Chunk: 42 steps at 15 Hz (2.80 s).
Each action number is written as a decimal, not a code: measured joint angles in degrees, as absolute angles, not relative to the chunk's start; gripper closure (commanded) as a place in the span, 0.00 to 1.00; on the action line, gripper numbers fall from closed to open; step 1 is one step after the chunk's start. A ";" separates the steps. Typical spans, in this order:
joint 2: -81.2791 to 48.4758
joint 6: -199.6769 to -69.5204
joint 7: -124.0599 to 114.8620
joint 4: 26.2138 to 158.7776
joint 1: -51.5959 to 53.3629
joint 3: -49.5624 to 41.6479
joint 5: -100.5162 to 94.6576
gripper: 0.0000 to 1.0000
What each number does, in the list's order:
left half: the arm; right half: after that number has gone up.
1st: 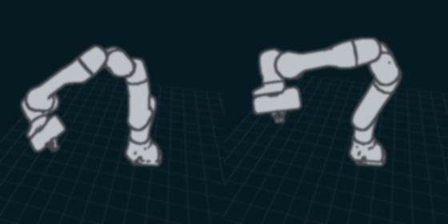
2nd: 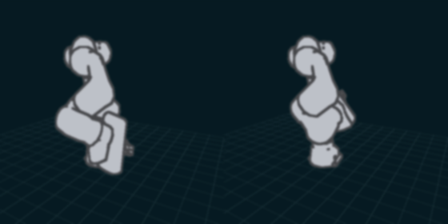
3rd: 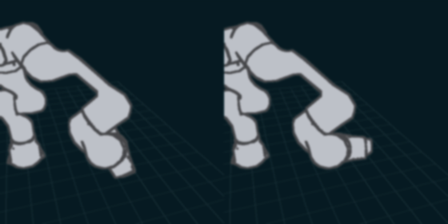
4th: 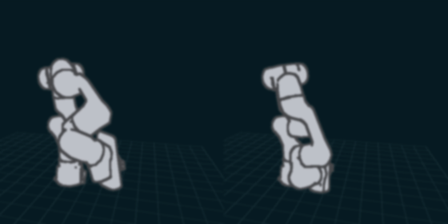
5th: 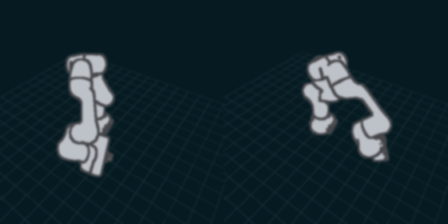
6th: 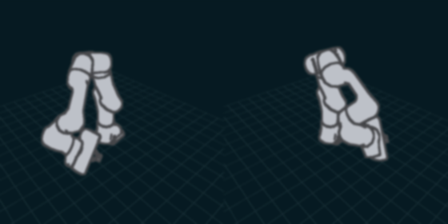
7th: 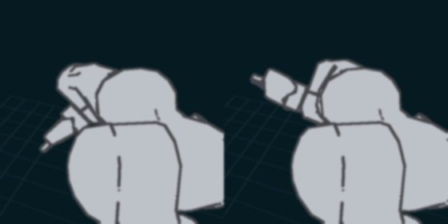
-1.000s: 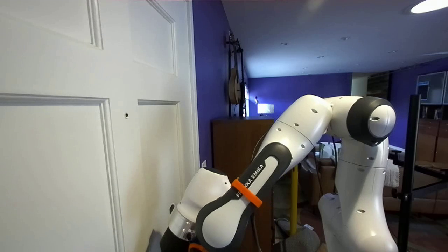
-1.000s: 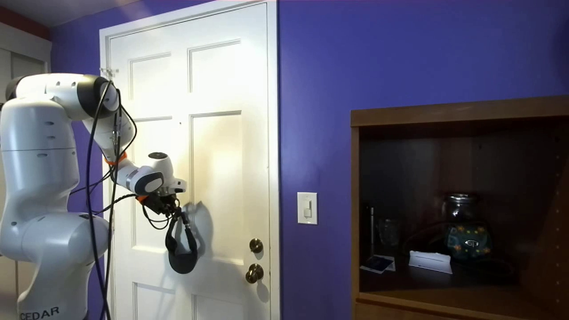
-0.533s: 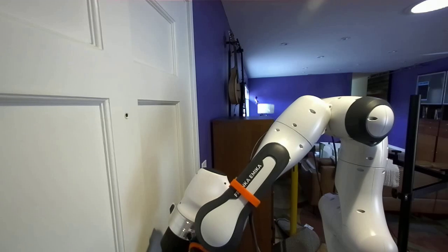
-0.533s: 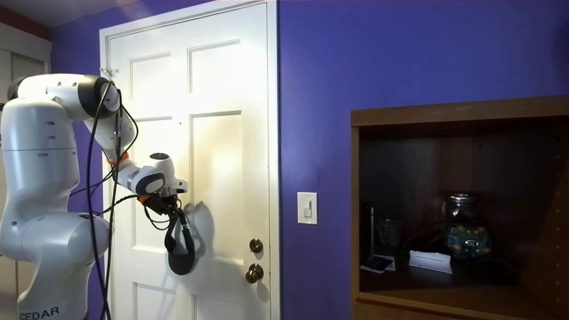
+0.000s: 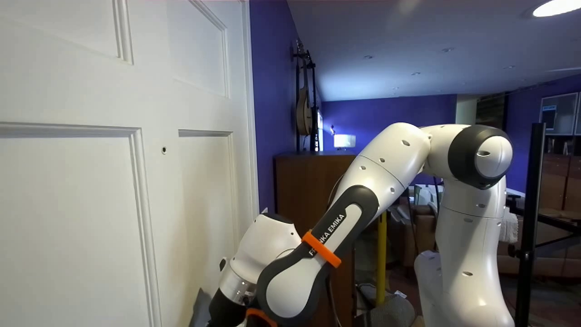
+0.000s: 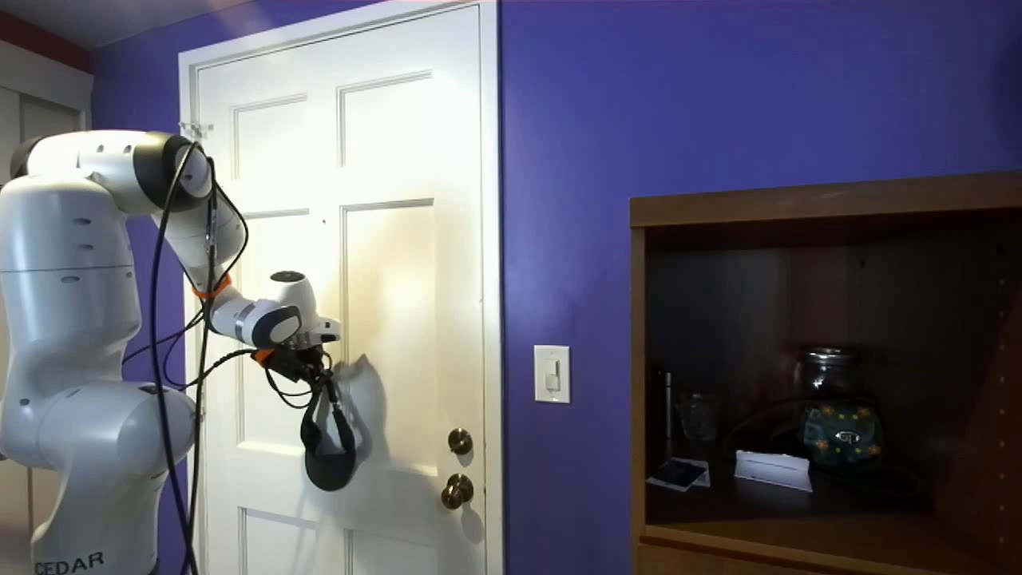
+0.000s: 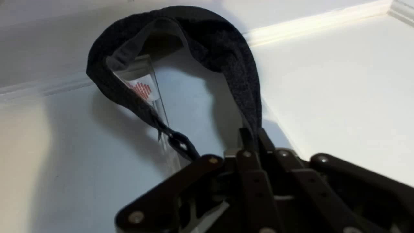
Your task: Take the hat off of the door and put it on the cabinet
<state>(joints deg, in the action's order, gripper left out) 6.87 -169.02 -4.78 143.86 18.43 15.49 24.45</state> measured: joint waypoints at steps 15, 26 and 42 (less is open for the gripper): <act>15.46 -165.74 -11.59 144.19 16.14 15.82 15.21 0.98; 22.18 -163.39 -16.70 146.47 13.10 16.44 13.05 0.94; 28.34 -163.82 -22.81 144.80 -2.78 16.23 7.08 0.98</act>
